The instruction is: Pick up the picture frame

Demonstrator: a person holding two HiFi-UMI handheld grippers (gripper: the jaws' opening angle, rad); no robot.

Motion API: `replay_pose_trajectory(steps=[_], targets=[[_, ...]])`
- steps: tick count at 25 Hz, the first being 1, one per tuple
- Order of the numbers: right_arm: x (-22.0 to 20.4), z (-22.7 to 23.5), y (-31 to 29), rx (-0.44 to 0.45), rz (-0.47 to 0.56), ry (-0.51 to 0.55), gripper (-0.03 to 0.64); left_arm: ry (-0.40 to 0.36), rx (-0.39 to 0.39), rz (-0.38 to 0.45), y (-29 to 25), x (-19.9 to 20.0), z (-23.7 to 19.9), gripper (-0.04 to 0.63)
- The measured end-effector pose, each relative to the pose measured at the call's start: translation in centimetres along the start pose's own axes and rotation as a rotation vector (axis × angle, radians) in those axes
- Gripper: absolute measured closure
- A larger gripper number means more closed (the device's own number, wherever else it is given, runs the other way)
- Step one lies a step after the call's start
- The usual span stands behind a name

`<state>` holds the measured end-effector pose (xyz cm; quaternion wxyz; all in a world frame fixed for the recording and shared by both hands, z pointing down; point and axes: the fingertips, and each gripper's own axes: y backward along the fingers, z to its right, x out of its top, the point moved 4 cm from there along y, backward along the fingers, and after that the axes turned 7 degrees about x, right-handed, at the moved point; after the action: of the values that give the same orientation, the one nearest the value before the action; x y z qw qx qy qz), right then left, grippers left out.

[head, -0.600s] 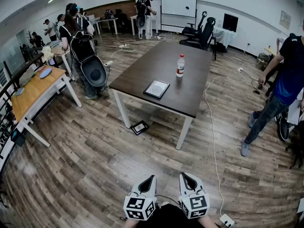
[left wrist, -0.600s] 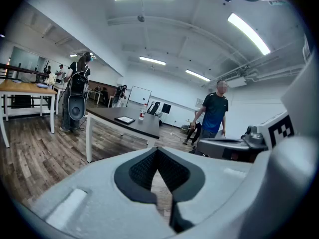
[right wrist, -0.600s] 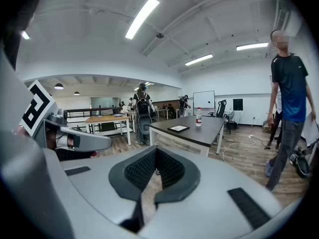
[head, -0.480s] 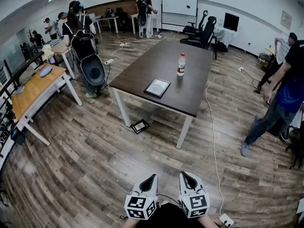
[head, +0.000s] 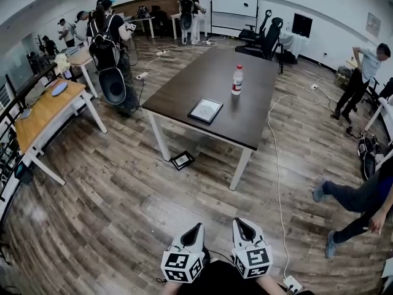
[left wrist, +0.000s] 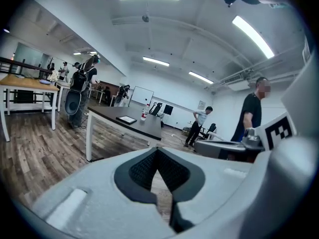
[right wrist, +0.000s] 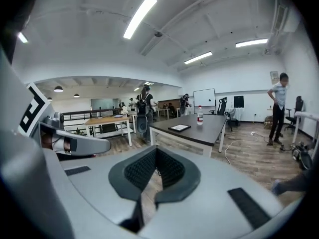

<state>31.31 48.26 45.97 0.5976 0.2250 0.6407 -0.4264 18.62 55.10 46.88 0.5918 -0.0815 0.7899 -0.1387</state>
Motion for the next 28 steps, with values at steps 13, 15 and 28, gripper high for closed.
replay_pose_trajectory(steps=[13, 15, 28], targets=[[3.3, 5.7, -9.2, -0.04, 0.041, 0.003, 0.611, 0.034, -0.007, 0.018, -11.3, 4.3, -5.3, 0.588], [4.3, 7.2, -12.0, -0.061, 0.032, -0.003, 0.611, 0.024, -0.009, 0.018, -14.0, 6.0, -6.9, 0.588], [9.4, 11.5, -28.8, -0.115, -0.026, -0.073, 0.611, -0.034, -0.073, -0.047, -28.4, 15.3, -16.8, 0.588]])
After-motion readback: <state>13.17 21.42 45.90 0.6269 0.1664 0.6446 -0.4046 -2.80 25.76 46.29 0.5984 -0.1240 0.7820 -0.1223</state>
